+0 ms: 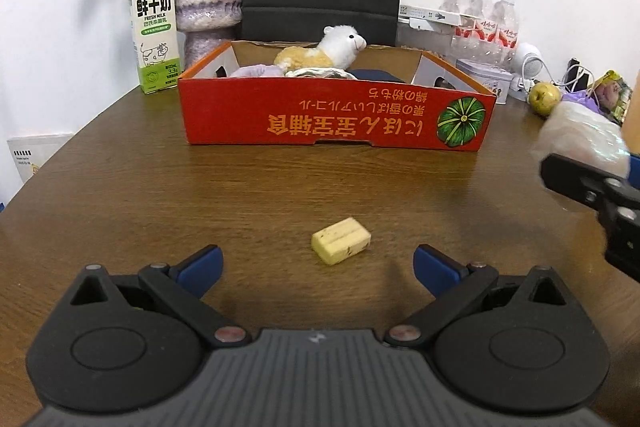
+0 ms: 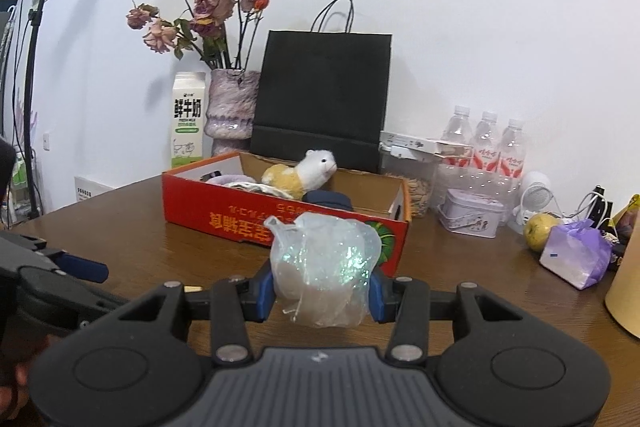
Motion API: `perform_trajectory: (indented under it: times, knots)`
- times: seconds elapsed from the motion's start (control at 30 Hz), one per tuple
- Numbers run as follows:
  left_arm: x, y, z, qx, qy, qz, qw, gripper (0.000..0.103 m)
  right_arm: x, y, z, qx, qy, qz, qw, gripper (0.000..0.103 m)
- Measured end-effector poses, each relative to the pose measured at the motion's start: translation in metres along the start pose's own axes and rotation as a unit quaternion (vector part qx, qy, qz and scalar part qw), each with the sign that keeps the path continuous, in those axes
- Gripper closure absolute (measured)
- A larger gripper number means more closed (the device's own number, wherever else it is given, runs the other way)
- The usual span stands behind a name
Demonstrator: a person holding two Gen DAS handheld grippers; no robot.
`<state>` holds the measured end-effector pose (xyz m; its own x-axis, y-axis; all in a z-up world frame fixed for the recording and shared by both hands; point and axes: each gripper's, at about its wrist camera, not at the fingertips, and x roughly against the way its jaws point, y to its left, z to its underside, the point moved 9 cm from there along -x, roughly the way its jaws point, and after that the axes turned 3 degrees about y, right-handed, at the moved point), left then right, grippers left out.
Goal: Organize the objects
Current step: 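Grasp the yellow sponge block with the left gripper while the right gripper holds the bag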
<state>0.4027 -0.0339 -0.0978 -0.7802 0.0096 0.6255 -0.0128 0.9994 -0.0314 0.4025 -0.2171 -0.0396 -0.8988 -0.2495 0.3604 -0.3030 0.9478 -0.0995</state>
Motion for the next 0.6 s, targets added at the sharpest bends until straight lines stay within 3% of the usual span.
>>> perform_trajectory:
  times: [0.4, 0.6]
  knots:
    - [-0.034, -0.006, -0.007, 0.009, 0.039, -0.04, 0.9984, 0.0, 0.0, -0.027, 0.006, -0.007, 0.007, 0.018, 1.0, 0.059]
    - [-0.039, -0.009, -0.009, 0.008, 0.041, -0.04, 0.9983, 0.0, -0.003, -0.028, 0.008, -0.009, 0.014, 0.02, 1.0, 0.059]
